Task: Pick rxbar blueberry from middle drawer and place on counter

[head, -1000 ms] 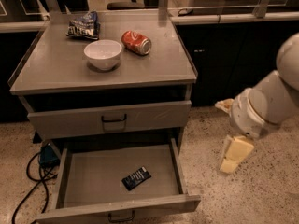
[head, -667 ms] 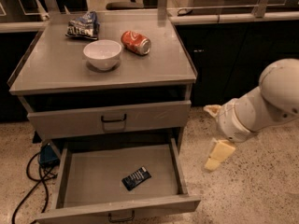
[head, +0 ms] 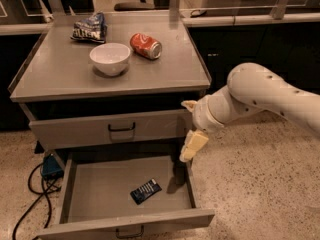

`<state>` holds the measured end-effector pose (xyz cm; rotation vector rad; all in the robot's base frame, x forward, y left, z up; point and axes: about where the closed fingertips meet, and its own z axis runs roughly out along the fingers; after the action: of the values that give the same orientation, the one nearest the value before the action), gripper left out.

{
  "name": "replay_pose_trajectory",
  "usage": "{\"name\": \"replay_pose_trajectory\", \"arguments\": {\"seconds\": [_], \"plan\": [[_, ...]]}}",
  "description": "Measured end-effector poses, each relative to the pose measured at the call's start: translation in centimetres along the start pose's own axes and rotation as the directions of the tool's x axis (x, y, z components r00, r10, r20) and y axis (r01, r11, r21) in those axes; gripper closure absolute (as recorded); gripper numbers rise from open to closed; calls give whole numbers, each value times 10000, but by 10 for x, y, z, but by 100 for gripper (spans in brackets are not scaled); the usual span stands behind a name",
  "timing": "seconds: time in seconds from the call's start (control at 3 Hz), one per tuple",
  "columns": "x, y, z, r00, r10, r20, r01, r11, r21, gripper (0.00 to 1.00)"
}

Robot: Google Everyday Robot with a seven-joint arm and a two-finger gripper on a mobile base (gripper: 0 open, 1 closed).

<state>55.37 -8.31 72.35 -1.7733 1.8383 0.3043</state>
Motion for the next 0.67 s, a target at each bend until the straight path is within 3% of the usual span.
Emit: {"name": "replay_pose_trajectory", "arguments": {"seconds": [0.67], "plan": [[-2, 0, 9, 9994, 6, 360, -13, 9998, 183, 0]]}}
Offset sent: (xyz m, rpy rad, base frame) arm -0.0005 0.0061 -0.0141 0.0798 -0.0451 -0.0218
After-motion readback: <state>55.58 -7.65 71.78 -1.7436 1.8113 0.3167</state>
